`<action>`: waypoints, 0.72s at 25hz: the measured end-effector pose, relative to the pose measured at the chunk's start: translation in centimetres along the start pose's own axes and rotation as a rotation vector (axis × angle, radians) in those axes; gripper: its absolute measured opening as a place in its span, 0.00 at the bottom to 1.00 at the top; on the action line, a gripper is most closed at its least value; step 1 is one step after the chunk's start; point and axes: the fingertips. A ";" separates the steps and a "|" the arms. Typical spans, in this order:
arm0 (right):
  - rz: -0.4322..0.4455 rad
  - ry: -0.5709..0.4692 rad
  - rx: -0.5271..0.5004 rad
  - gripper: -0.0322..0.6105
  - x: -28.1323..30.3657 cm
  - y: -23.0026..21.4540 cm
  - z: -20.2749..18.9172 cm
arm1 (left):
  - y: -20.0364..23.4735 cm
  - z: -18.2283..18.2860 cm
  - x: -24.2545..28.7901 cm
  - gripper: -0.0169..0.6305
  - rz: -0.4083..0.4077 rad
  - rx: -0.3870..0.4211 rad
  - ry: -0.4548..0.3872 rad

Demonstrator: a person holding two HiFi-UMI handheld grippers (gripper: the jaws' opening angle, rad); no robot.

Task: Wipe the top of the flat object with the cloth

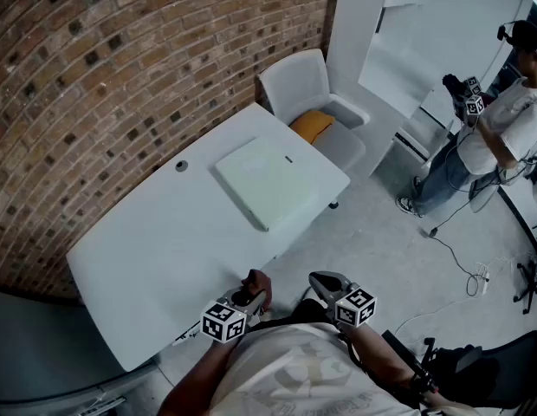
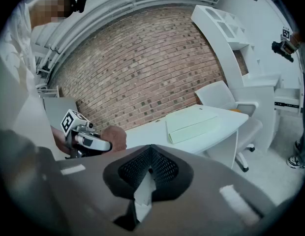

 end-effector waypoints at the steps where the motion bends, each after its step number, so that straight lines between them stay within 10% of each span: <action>1: -0.009 -0.001 0.004 0.06 -0.5 0.1 -0.3 | -0.5 0.2 0.1 0.14 -0.011 0.009 -0.004; 18: -0.105 -0.043 -0.014 0.06 -4.0 -1.0 0.6 | -2.7 1.3 1.5 0.14 -0.074 0.043 -0.016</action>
Point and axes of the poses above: the fingertips, and each gripper's own axes: x forward along the fingers, y to its left, z out of its top, and after that the axes turned 12 degrees about z, right-handed
